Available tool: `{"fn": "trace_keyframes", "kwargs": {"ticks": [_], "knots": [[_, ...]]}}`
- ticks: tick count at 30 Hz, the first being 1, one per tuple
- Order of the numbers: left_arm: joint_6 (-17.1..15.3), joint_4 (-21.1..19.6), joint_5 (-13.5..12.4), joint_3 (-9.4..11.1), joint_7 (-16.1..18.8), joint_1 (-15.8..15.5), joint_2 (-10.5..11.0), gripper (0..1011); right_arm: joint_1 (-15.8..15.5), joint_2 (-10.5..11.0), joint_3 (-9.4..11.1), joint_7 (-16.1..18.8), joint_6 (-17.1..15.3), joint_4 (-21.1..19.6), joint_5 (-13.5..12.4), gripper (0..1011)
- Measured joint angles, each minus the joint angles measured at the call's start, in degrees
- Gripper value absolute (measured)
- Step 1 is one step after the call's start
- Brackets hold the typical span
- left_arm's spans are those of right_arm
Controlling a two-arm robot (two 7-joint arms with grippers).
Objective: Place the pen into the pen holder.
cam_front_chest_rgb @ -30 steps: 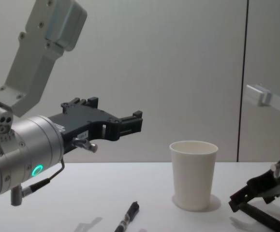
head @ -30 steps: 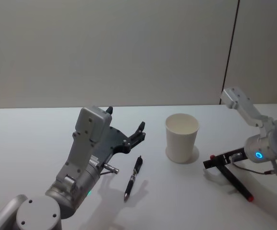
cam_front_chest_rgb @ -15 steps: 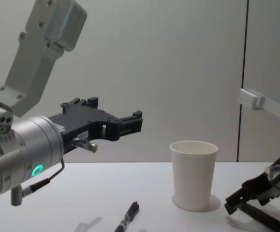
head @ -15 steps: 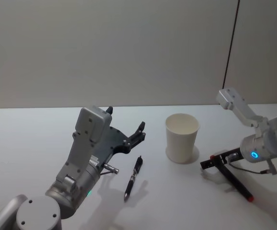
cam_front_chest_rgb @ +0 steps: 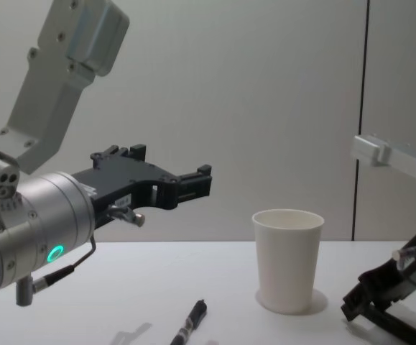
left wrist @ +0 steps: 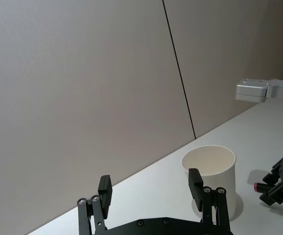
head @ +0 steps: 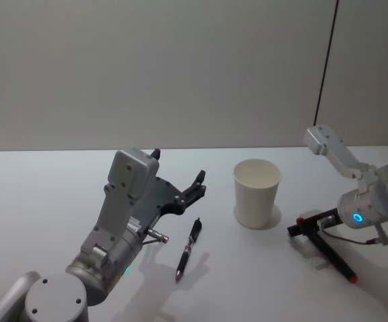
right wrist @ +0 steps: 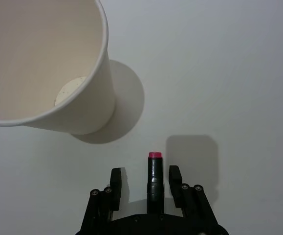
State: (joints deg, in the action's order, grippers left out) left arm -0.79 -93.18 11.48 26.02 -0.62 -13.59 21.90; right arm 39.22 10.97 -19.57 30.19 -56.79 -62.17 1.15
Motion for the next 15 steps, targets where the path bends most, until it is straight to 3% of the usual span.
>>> {"fn": "trace_keyframes", "kwargs": {"ticks": [15], "knots": [[0.0,0.0,0.0,0.0,0.0,0.0,0.0,1000,0.2,0.1,0.0,0.3,-0.6,0.3,0.6,169]]}}
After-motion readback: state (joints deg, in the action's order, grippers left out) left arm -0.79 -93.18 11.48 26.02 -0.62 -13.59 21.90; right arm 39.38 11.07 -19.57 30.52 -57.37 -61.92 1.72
